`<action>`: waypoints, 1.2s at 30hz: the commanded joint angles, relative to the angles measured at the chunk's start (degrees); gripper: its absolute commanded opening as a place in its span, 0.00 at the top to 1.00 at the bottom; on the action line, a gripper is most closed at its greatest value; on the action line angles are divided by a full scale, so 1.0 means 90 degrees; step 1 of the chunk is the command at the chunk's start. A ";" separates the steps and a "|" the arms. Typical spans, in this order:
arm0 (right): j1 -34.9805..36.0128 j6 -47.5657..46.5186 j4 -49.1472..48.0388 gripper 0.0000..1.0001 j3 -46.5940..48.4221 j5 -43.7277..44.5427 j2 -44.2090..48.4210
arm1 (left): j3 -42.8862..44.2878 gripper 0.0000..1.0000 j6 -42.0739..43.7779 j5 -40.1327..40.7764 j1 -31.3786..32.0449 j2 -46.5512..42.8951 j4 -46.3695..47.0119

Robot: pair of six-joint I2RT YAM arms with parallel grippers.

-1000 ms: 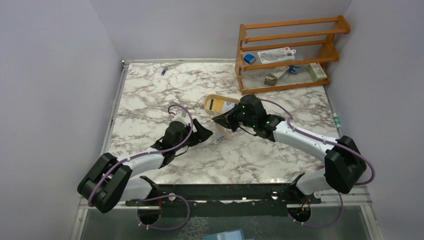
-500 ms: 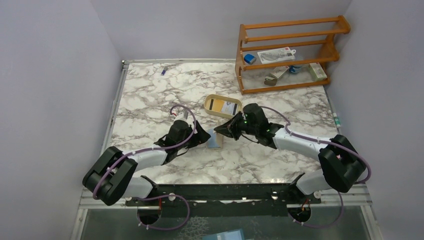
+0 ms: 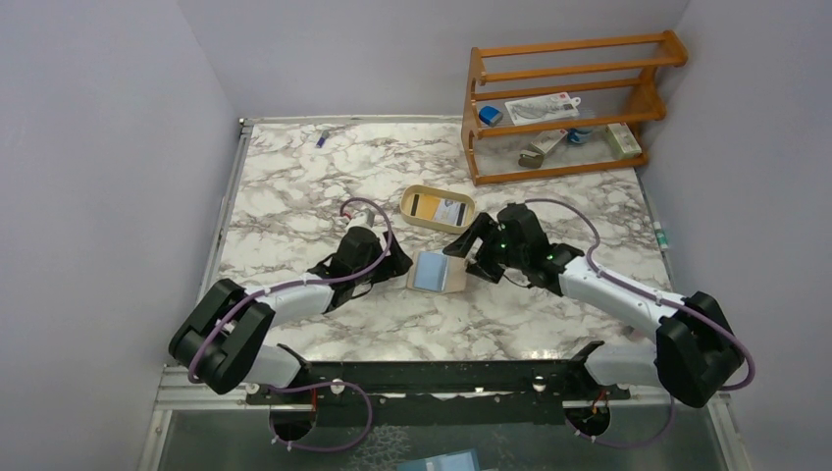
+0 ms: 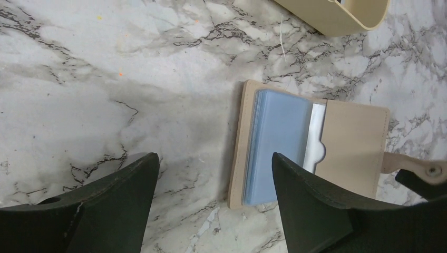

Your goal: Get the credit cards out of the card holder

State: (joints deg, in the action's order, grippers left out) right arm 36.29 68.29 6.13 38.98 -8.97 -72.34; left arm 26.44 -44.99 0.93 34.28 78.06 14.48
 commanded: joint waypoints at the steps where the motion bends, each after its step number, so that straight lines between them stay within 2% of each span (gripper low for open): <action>1: -0.0007 -0.1765 0.1229 0.10 0.0743 0.0923 -0.0042 | 0.0147 0.21 0.0202 -0.0064 0.0048 0.0217 0.0072; 5: -0.0009 -0.2250 0.1387 0.07 0.1116 0.0790 -0.0590 | 0.0276 0.21 0.0314 -0.0023 0.0048 0.0252 -0.0012; 11: -0.0009 -0.2192 0.1003 0.10 0.0734 0.0622 -0.1244 | 0.0280 0.21 0.0327 0.0011 0.0048 0.0250 -0.0074; 23: -0.0009 -0.2383 0.0427 0.14 -0.0162 0.1374 -0.1011 | 0.0209 0.20 0.0321 -0.0045 0.0053 0.0355 -0.0026; 26: -0.0009 -0.2302 -0.0109 0.19 -0.0570 0.1211 -0.0834 | 0.0189 0.21 0.0321 -0.0036 0.0053 0.0355 -0.0007; 31: -0.0009 -0.1882 -0.1402 0.33 -0.1354 0.0791 -0.0640 | 0.0084 0.21 0.0252 -0.0088 0.0057 0.0390 0.0103; 36: -0.0009 -0.1376 -0.2847 0.38 -0.2093 0.0339 -0.0709 | 0.0037 0.21 0.0241 -0.0095 0.0058 0.0370 0.0106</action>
State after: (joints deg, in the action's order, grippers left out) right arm 36.12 51.88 -9.98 25.85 -2.11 -77.23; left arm 27.99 -42.81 0.78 34.39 80.66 16.23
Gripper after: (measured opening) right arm 0.634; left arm 0.794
